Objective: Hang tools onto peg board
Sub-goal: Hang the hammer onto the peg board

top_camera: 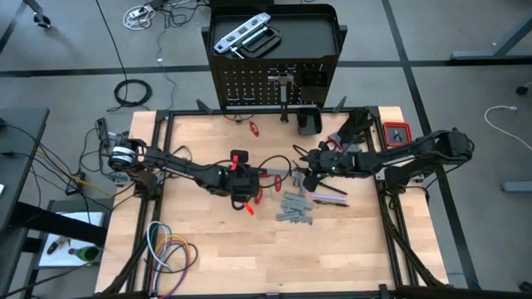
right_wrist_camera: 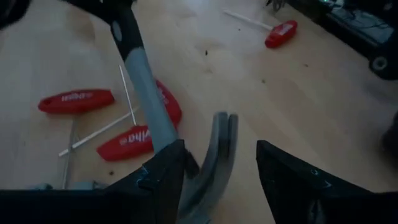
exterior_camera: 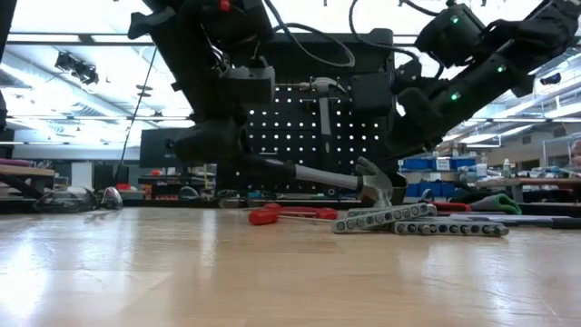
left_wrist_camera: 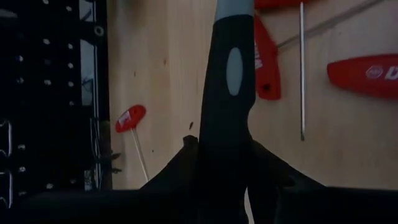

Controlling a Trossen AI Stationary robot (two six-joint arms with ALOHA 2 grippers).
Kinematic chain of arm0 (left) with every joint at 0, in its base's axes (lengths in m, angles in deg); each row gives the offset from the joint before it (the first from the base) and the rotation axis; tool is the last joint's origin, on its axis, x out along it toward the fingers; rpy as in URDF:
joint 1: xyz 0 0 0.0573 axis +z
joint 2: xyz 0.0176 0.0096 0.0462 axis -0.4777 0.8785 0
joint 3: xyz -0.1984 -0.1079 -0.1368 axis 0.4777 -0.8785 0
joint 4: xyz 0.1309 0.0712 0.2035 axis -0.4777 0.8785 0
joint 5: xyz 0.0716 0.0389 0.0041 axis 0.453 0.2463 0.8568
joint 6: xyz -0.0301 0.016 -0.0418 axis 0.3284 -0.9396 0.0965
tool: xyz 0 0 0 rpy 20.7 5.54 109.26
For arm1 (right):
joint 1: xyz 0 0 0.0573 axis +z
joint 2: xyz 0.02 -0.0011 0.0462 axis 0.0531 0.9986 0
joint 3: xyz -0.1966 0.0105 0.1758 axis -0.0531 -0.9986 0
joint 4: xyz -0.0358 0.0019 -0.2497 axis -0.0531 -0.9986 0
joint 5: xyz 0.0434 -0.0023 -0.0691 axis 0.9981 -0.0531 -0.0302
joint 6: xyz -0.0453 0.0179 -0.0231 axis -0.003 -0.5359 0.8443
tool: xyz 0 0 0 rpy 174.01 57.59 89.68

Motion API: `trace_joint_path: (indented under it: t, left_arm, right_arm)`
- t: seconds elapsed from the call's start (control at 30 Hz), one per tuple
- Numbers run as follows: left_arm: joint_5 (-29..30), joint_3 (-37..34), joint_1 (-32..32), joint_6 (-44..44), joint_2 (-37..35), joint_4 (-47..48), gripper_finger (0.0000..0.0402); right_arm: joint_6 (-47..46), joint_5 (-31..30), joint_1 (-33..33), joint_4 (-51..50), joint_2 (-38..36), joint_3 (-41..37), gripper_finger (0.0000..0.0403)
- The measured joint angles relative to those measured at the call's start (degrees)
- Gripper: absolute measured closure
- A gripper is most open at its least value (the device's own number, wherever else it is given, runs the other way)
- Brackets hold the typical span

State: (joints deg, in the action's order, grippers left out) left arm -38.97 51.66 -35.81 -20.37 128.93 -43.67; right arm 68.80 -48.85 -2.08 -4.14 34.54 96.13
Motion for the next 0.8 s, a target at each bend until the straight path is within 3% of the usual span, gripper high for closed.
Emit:
trace_joint_path:
  t: [0.37, 0.5, 0.67, 0.8]
  left_arm:
    - [1.7, 0.0, -1.0, -0.3, 0.0, -4.7, 0.0317]
    - [1.6, 0.0, -1.2, -0.3, 0.0, -5.6, 0.0317]
    - [-0.6, 0.3, -1.3, 1.6, -0.1, -7.8, 0.0318]
    - [-3.9, 0.2, -0.7, 6.2, -0.3, -8.4, 0.0323]
  right_arm:
    - [1.5, -7.2, 0.2, 2.4, 5.8, 2.3, 0.0209]
    - [2.9, -8.0, -0.2, 2.3, 9.5, 3.7, 0.0257]
    - [2.1, -10.4, -0.5, 1.6, 12.6, 4.7, 0.0366]
    - [3.0, -9.6, -0.3, -0.3, 12.0, 5.2, 0.0367]
